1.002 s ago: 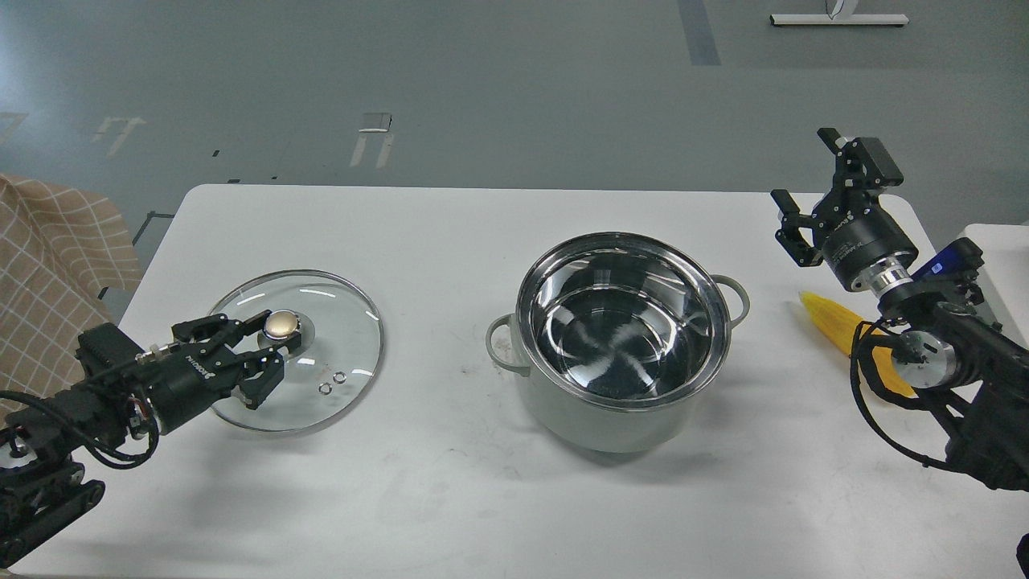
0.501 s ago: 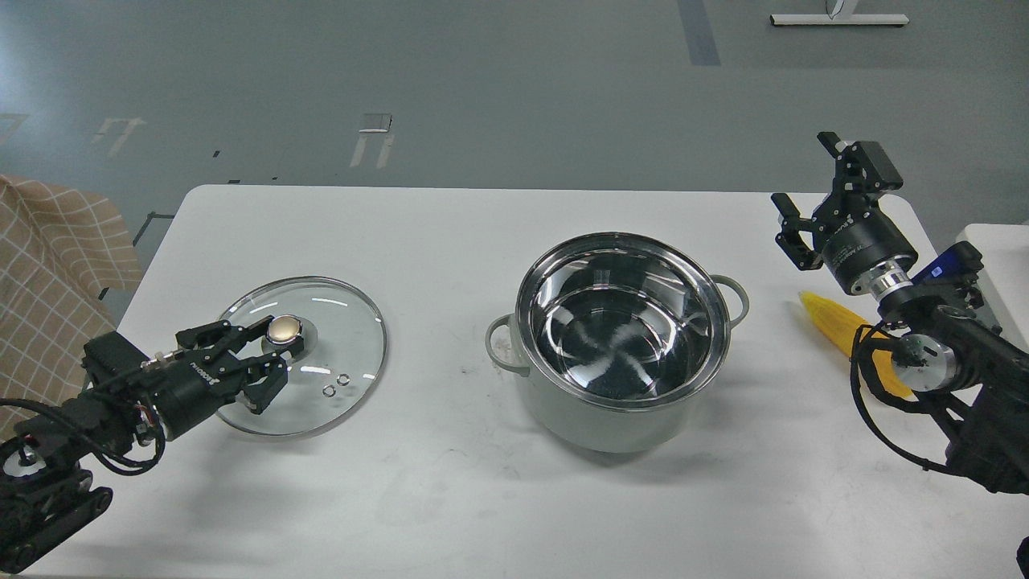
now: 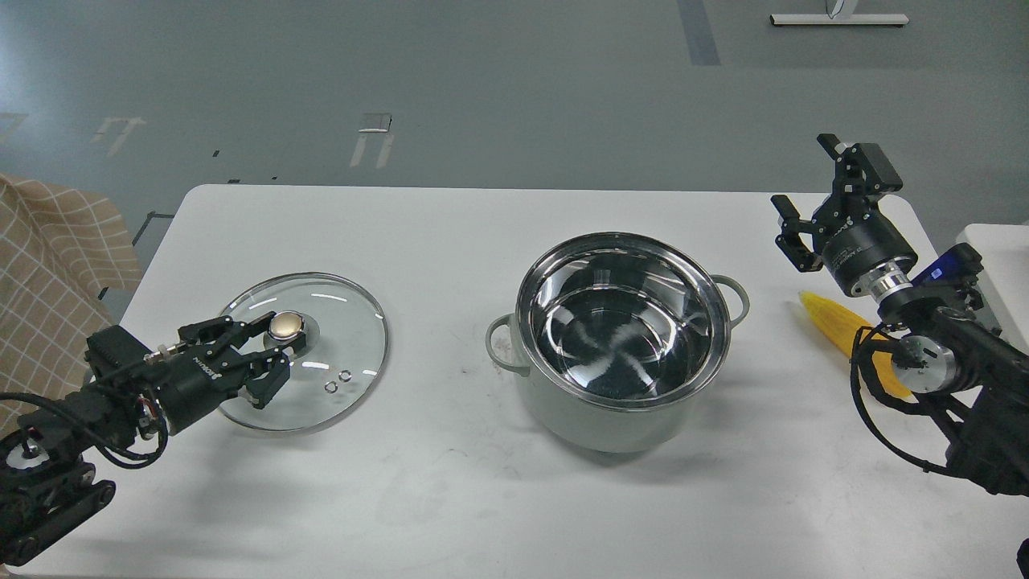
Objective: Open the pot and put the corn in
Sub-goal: 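Lower the glass lid onto the table and open the left gripper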
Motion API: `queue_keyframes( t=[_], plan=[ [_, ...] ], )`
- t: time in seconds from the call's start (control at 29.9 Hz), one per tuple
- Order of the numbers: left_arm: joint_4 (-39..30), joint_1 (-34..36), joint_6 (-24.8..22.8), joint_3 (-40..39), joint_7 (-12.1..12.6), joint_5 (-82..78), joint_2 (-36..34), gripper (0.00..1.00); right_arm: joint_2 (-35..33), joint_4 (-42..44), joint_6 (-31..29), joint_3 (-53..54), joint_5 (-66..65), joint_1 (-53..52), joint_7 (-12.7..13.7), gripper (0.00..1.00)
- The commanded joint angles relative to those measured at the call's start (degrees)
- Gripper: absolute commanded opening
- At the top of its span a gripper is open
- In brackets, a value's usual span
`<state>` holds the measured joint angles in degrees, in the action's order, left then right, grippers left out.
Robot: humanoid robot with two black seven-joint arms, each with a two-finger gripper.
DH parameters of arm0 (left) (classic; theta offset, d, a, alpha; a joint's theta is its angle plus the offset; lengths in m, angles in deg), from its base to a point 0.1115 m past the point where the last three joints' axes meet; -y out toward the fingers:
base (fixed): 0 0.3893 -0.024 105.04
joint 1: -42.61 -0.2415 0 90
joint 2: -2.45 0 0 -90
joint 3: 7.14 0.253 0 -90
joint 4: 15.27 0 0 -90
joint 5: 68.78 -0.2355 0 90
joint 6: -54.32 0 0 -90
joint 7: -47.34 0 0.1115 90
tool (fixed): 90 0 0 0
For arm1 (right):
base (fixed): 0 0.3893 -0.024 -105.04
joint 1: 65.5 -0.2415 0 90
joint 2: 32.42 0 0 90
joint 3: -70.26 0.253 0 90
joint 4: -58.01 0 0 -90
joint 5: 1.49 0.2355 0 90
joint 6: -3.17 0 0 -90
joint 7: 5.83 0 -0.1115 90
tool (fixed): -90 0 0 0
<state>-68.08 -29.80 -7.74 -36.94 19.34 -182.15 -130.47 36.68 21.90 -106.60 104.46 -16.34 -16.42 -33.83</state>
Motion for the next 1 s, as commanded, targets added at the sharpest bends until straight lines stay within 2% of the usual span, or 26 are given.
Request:
queue_keyframes(
  t=[0.0, 0.3, 0.4, 0.5, 0.53, 0.63, 0.67, 0.74, 0.87, 0.97],
  plan=[
    [-0.2, 0.2, 0.1, -0.1, 0.0, 0.0, -0.3, 0.93, 0.0, 0.0, 0.0, 0.1, 0.0, 0.1, 0.0, 1.0],
    [-0.2, -0.2, 0.1, 0.1, 0.0, 0.0, -0.4, 0.94, 0.1, 0.0, 0.1, 0.1, 0.0, 0.0, 0.0, 1.0],
    [-0.1, -0.5, 0.1, 0.1, 0.0, 0.0, -0.5, 0.91, 0.1, 0.0, 0.0, 0.1, 0.0, 0.0, 0.0, 1.0],
    [-0.1, -0.8, 0.1, 0.1, 0.0, -0.2, -0.5, 0.74, 0.1, 0.0, 0.0, 0.1, 0.1, 0.0, 0.0, 1.0],
    [-0.1, -0.9, 0.1, 0.1, 0.0, -0.3, -0.5, 0.63, 0.1, -0.1, 0.0, 0.1, 0.0, 0.0, 0.0, 1.0],
    [0.0, -0.9, 0.1, 0.1, 0.0, -0.4, -0.6, 0.4, 0.1, -0.1, 0.0, 0.1, 0.0, 0.0, 0.0, 1.0],
    [-0.1, -0.9, 0.1, 0.1, 0.0, -0.4, -0.7, 0.38, 0.1, -0.1, 0.0, 0.1, 0.0, 0.0, 0.0, 1.0],
    [0.0, -0.9, 0.1, 0.1, 0.0, -0.5, -0.7, 0.22, 0.1, -0.1, 0.0, 0.1, 0.0, 0.0, 0.0, 1.0],
    [0.0, -0.9, 0.1, 0.1, 0.0, -0.5, -0.7, 0.09, 0.2, -0.1, 0.0, 0.1, 0.0, 0.0, 0.0, 1.0],
    [0.0, -0.9, 0.1, 0.1, 0.0, -0.5, -0.7, 0.1, 0.2, -0.1, 0.0, 0.1, 0.1, 0.1, 0.0, 1.0]
  ],
)
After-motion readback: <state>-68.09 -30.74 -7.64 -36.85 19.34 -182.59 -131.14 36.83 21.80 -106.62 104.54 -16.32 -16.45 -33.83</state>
